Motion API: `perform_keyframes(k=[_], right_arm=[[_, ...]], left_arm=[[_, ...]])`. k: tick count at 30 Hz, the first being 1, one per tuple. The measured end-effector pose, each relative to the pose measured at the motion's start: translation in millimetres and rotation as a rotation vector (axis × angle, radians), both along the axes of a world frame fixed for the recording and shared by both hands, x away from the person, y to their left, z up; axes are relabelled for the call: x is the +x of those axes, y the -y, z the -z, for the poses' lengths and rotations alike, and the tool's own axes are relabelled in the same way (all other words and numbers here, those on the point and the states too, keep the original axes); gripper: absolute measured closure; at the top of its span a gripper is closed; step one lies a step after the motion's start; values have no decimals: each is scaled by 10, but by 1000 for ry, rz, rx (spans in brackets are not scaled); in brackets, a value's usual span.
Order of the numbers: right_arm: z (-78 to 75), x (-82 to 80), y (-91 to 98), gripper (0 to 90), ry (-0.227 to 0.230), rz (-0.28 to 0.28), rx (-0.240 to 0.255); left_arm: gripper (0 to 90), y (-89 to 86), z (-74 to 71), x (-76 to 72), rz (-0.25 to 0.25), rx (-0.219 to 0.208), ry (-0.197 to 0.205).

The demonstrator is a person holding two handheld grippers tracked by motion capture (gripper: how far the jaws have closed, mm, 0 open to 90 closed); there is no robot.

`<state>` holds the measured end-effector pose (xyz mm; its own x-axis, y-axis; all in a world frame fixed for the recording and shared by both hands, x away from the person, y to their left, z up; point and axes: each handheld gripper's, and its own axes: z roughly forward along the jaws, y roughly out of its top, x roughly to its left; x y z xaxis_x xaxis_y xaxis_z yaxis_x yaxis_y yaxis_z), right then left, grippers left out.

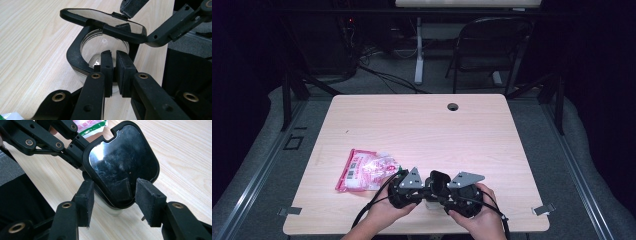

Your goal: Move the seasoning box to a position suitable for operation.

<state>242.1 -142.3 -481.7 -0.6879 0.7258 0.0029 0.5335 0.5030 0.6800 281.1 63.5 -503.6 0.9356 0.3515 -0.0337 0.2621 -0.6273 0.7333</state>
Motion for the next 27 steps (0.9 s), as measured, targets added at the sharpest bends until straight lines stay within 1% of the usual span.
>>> perform_keyframes(k=[3, 4, 7, 9, 11, 14, 17, 20, 27], right_arm=[[-9, 0, 12, 496, -4, -5, 1], [-10, -3, 15, 496, -2, 2, 5], [-25, -1, 37, 495, 5, -2, 6], [-36, -6, 47, 495, 3, 4, 18], [-52, -8, 64, 495, 3, 6, 14], [-67, -9, 93, 495, 7, 15, 30], [-85, -7, 123, 496, 7, 20, 30], [-86, -7, 134, 497, 6, 23, 43], [-92, -8, 140, 500, 4, 24, 43]], left_arm=[[846, -5, 3, 3, 1, -2, 0], [846, -5, 3, 3, 1, -3, 0], [846, -4, 3, 1, 1, -2, 1], [846, -3, 4, -2, 0, -3, 3], [846, -3, 3, -2, 1, 1, 8], [847, -2, 4, -4, 1, 0, 9], [847, -5, 4, -1, 2, 0, 8], [847, -5, 5, -1, 3, 0, 10], [847, -5, 4, -3, 5, 1, 11]])
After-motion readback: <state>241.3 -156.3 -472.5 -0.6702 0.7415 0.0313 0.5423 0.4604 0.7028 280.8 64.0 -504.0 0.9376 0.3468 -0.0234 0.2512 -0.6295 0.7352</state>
